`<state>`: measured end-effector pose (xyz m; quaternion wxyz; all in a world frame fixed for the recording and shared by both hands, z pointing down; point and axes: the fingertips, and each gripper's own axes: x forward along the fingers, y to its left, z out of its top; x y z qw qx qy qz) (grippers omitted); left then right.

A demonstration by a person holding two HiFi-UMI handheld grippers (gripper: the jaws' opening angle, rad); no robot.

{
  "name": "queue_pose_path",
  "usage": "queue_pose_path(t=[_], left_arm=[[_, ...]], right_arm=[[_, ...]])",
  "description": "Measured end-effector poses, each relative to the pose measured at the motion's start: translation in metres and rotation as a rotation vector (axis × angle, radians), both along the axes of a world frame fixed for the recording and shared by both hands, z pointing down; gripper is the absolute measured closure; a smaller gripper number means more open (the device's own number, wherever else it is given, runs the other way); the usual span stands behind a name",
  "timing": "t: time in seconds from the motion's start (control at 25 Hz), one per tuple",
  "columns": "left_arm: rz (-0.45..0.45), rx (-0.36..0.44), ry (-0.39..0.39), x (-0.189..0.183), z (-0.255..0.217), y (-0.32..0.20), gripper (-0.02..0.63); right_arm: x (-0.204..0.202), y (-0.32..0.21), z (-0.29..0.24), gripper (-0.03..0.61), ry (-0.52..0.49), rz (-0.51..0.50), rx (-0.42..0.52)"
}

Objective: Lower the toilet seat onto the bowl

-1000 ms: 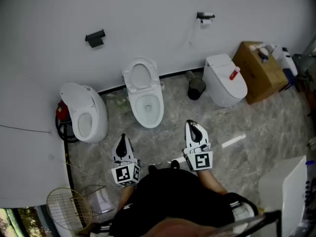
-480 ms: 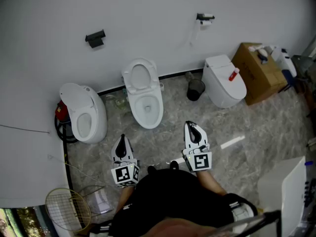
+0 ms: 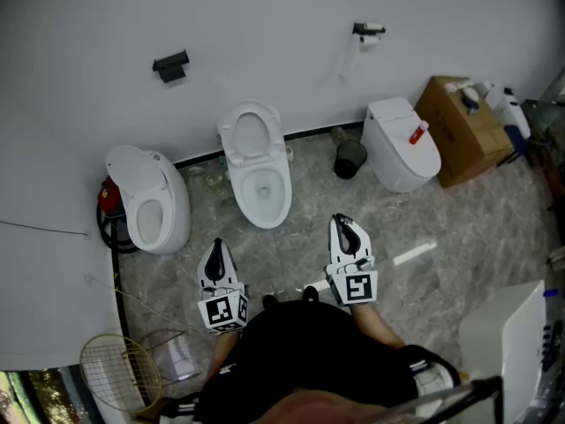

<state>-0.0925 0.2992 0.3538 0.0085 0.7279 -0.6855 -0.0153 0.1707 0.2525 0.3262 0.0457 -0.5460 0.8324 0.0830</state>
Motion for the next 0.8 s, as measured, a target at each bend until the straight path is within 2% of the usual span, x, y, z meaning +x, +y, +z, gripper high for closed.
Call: queue_pose_path(t=[0.48,0.8], left_arm=[[-0.017,0.006,-0.024,-0.005,0.0,-0.001,0.495],[-0.039,0.005,-0.045,-0.01,-0.001,-0.002,0.388]], right_arm=[[-0.001,-0.003,0.004,0.464,0.027,0.018,-0.002],[0.002,-0.006,0.006,0.351,0.027,0.038,-0.019]])
